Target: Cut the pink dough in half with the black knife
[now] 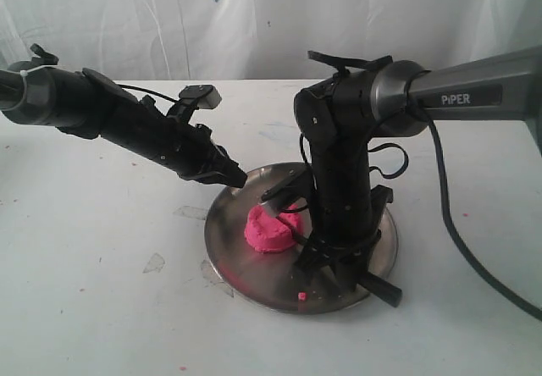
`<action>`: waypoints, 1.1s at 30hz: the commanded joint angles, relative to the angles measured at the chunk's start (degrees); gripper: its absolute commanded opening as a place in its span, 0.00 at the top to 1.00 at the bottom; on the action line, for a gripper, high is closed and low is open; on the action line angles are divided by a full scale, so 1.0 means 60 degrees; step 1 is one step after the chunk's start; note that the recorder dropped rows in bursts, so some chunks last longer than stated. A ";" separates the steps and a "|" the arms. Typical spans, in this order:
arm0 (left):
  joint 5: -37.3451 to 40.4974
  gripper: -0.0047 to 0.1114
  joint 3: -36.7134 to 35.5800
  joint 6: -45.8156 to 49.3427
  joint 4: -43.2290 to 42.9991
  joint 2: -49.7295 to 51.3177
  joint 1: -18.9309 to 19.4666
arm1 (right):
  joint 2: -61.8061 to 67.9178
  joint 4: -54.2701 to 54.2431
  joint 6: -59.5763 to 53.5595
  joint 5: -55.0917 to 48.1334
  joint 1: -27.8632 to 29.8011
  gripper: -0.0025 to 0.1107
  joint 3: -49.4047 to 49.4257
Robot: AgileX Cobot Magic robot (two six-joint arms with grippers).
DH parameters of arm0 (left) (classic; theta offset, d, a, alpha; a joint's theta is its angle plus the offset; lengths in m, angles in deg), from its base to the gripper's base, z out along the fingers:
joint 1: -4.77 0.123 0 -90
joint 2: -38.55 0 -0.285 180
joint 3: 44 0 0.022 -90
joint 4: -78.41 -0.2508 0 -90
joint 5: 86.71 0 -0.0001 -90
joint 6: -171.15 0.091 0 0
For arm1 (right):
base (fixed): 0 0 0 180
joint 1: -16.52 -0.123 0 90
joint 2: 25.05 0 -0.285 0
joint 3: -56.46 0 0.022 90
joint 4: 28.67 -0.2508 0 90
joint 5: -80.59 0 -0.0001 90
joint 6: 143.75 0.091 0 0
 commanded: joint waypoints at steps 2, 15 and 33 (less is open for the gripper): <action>0.0233 0.96 0.0035 -0.0036 0.0050 -0.0121 -0.0044 | -0.0113 -0.1042 -0.0765 -0.0094 -0.0028 0.98 0.0033; 0.0272 0.96 0.0035 -0.0036 0.0050 -0.0121 -0.0044 | -0.0113 -0.0407 -0.0391 -0.0094 -0.0028 0.98 0.0033; 0.0308 0.96 0.0035 -0.0062 0.0070 -0.0121 -0.0044 | -0.0113 0.2319 0.1452 -0.0033 0.0005 0.98 0.0033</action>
